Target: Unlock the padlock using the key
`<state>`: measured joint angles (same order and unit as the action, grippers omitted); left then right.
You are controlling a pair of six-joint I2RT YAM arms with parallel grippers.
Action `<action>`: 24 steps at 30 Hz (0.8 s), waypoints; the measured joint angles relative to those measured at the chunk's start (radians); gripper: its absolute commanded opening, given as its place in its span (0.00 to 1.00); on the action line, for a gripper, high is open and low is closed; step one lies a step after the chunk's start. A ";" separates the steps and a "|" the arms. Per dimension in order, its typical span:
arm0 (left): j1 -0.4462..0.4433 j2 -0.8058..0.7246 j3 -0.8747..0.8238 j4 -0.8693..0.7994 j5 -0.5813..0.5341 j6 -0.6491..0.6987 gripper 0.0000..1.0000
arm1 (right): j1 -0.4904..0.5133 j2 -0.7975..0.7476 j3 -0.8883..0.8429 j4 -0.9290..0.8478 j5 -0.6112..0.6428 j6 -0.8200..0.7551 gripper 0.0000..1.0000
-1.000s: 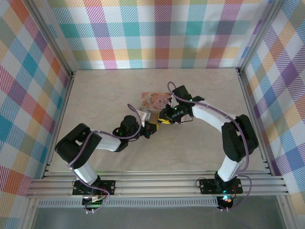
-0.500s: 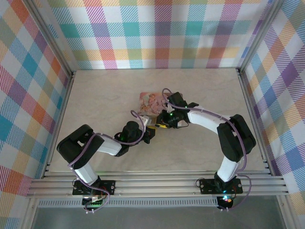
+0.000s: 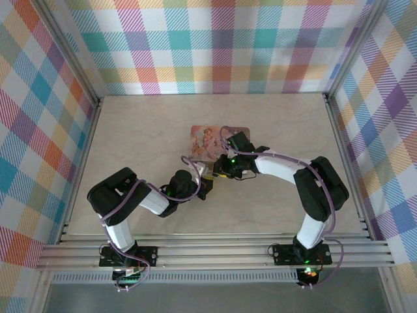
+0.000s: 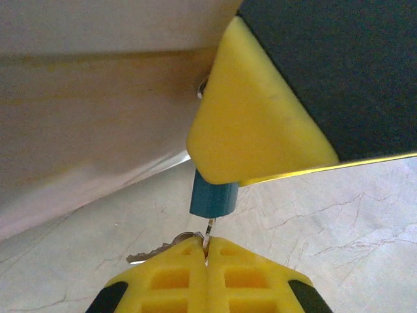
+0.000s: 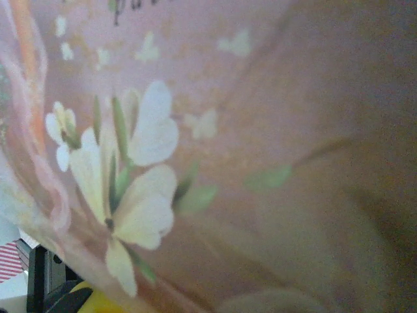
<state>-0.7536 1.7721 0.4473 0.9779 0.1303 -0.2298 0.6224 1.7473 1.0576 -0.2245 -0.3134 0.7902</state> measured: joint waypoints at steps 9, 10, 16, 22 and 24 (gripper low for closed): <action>-0.034 0.019 -0.017 -0.018 -0.077 0.018 0.00 | 0.007 0.006 -0.006 0.019 -0.079 0.051 0.29; -0.034 0.019 -0.017 -0.018 -0.076 0.018 0.00 | 0.010 0.006 -0.006 0.023 -0.085 0.057 0.30; -0.036 0.020 -0.018 -0.012 -0.070 -0.002 0.00 | 0.014 0.005 -0.015 0.046 -0.094 0.073 0.43; -0.036 0.020 -0.022 -0.007 -0.069 -0.008 0.00 | 0.019 -0.061 -0.088 0.064 -0.033 0.113 0.47; -0.036 0.018 -0.023 -0.010 -0.071 -0.005 0.00 | 0.019 -0.087 -0.109 0.051 -0.007 0.125 0.47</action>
<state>-0.7895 1.7905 0.4248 0.9680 0.0589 -0.2348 0.6411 1.6604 0.9482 -0.1734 -0.3202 0.9150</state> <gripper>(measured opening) 0.041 0.467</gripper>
